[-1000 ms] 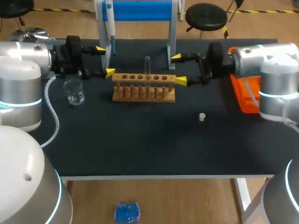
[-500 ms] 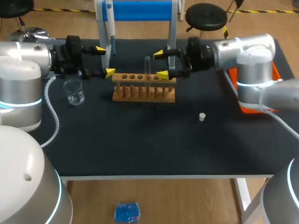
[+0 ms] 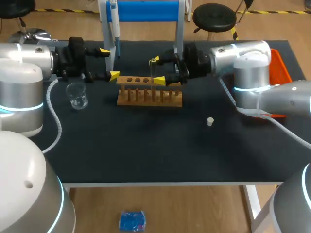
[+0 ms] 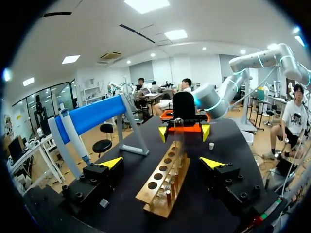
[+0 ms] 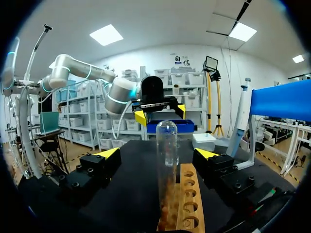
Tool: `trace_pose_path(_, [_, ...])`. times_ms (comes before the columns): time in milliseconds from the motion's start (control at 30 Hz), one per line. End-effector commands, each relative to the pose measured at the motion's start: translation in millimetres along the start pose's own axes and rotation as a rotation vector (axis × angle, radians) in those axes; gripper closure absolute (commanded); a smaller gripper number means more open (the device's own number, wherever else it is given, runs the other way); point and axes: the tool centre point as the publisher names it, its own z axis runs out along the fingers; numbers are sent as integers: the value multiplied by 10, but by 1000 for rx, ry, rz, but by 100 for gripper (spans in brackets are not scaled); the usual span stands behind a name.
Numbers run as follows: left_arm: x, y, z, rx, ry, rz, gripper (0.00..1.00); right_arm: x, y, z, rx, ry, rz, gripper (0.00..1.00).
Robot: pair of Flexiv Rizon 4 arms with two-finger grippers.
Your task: Invert the test tube, pick up the pipette, mount the tip to pipette, aspirate from beaker and dispense into the tube, eject the tip, return the pipette, and cap with the stopper.
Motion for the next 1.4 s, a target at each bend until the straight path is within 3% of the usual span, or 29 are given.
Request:
trace_pose_path(33, [-5, -5, -1, -3, 2, -1, 0, -52, -46, 47, -8, 8, -2, 49])
trace_pose_path(167, [-5, -5, -1, -3, 2, -1, 0, -57, -43, 58, -14, 5, 1, 82])
trace_pose_path(200, [-5, -5, -1, -3, 2, -1, 0, -58, -43, 60, -17, 4, 3, 85])
trace_pose_path(267, [-5, -5, -1, -3, 2, -1, 0, -60, -42, 62, -18, 2, 4, 100])
trace_pose_path(900, [-5, -5, -1, -3, 2, -1, 0, -93, 22, 66, -29, -32, 15, 100])
trace_pose_path(1400, [-5, -5, -1, -3, 2, -1, 0, -88, 269, 44, -24, -31, -18, 100])
